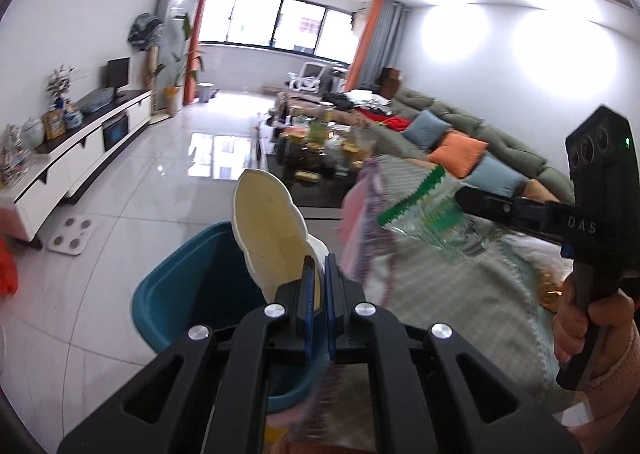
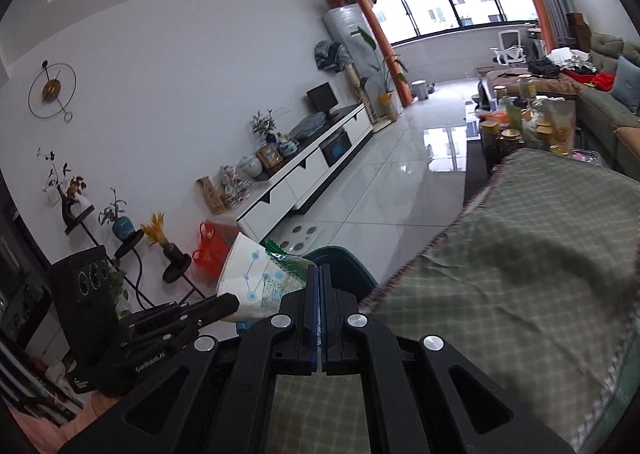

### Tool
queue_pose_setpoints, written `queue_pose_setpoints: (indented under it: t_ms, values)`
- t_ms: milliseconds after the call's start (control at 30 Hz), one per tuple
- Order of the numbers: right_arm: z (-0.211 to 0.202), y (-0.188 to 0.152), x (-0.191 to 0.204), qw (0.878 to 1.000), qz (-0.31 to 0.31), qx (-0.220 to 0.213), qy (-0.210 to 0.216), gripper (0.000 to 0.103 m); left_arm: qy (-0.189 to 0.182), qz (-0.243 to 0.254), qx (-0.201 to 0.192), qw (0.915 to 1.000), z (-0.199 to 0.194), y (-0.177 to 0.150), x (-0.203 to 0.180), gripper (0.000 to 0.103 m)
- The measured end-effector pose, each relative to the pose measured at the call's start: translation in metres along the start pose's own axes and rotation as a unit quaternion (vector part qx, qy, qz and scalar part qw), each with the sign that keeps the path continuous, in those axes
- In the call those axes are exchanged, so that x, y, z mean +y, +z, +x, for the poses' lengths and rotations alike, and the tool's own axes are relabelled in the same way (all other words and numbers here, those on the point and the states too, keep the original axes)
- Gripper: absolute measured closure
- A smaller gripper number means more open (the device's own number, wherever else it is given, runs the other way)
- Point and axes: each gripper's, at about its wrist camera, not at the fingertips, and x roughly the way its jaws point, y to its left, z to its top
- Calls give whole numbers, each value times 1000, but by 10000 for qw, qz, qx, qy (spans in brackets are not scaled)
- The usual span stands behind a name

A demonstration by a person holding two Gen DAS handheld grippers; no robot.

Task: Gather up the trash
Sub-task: 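Carry the cup and wrapper to the teal bin and open both grippers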

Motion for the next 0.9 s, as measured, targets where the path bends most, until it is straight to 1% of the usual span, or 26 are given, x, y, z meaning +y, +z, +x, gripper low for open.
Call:
queue_pose_setpoints:
  t_ms: [100,167,300,333,367,467,567,600,633,667,733,767,833,867,900]
  values:
    - [30,3,3,9996,20,266,113,102,84,-80,131,9998,10,-2,13,96]
    - [49,3,6,9991,9,418,105,102,125,-150,207,9996,16,-2,21,96]
    - [71,-3,6,9976,11,684,53,102,206,-310,366,9986,29,-6,34,96]
    - [77,-4,6,9969,25,782,64,100,222,-346,409,9983,31,-7,37,96]
    - [85,-5,4,9954,88,950,73,99,228,-377,460,9980,35,-8,40,96]
    - [100,-9,-1,9924,204,1211,-2,98,280,-457,593,9968,45,-11,46,96]
    - [107,-9,-5,9907,355,1312,-35,96,314,-540,694,9956,53,-14,53,96]
    - [107,-8,-4,9907,365,1307,-40,91,328,-547,719,9954,56,-15,54,94]
    - [106,-8,-4,9909,361,1297,-61,83,360,-543,731,9952,59,-15,53,91]
    - [104,-6,-5,9914,336,1265,-85,80,361,-539,746,9951,61,-14,52,87]
    - [103,-6,-2,9923,258,1206,-108,80,401,-564,714,9950,63,-16,51,64]
    - [100,-6,-1,9928,229,1169,-110,79,480,-543,665,9952,62,-14,49,60]
    - [89,-5,0,9943,208,1043,-101,70,588,-475,597,9953,59,-14,46,52]
    - [83,-5,1,9949,176,986,-87,68,631,-446,538,9956,56,-13,42,49]
    - [75,-5,2,9957,127,909,-100,65,657,-410,419,9961,51,-11,38,39]
